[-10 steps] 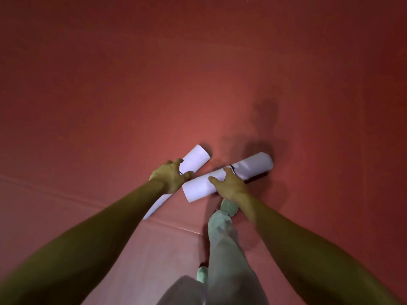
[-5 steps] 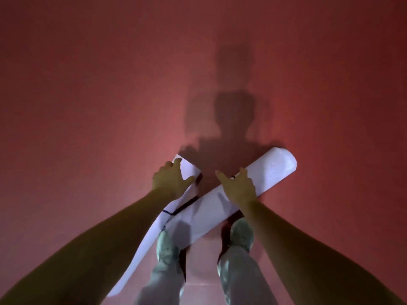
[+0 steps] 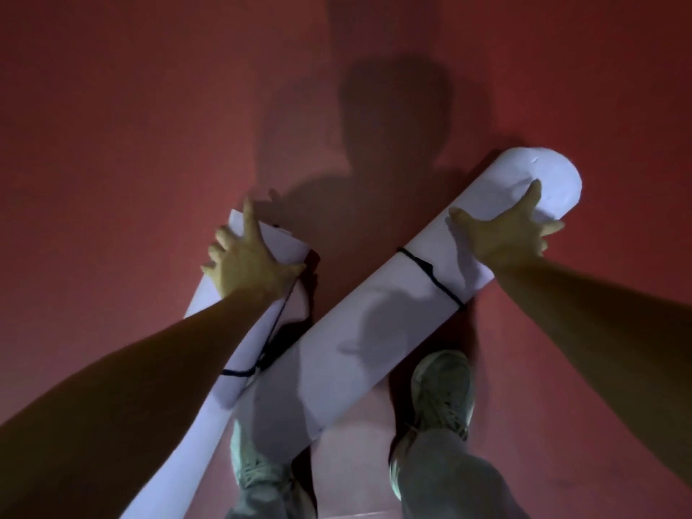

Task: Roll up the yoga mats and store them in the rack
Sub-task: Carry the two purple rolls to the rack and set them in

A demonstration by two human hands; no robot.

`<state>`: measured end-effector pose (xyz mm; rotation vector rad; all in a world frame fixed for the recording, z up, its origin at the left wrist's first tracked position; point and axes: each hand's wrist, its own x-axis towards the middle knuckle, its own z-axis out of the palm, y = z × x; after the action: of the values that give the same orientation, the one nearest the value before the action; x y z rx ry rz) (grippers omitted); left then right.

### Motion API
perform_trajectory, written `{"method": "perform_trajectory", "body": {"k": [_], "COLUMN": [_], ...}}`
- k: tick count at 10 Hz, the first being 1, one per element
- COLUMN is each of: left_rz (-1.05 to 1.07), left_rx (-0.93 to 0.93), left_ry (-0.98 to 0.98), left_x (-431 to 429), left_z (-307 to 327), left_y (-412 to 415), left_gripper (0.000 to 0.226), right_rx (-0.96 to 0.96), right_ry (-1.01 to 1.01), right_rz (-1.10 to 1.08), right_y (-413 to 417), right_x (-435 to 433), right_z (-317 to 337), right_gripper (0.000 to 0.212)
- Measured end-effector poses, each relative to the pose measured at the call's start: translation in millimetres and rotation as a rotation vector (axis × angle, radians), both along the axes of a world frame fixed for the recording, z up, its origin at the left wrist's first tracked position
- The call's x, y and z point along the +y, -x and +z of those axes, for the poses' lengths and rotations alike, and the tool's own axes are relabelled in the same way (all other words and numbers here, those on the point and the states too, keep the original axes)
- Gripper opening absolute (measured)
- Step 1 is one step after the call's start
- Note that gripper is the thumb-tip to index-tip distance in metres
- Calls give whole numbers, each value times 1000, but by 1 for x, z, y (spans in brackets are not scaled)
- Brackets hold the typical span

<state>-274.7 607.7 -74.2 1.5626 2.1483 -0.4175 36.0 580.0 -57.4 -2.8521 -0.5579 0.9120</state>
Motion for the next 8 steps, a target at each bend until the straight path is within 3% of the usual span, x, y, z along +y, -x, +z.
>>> {"method": "perform_trajectory", "body": {"k": [2, 3, 4, 5, 8], "left_rz": [-96, -145, -171, -182, -188], "left_rx": [-171, -264, -344, -421, -637], "left_ry": [-149, -165, -170, -221, -391], "left_x": [-8, 0, 10, 19, 39], "left_z": [10, 28, 62, 113, 297], "left_y": [-11, -19, -31, -41, -89], "left_gripper": [139, 144, 146, 145, 139], "right_rx": [177, 302, 242, 229, 149], "right_ry": [-152, -283, -314, -437, -758], "right_rz": [-511, -604, -621, -549, -85], "right_y": [-9, -27, -19, 2, 36], "right_x": [-2, -2, -4, -1, 13], "right_z": [-26, -45, -7, 48, 244], "right_gripper": [129, 97, 110, 124, 134]}}
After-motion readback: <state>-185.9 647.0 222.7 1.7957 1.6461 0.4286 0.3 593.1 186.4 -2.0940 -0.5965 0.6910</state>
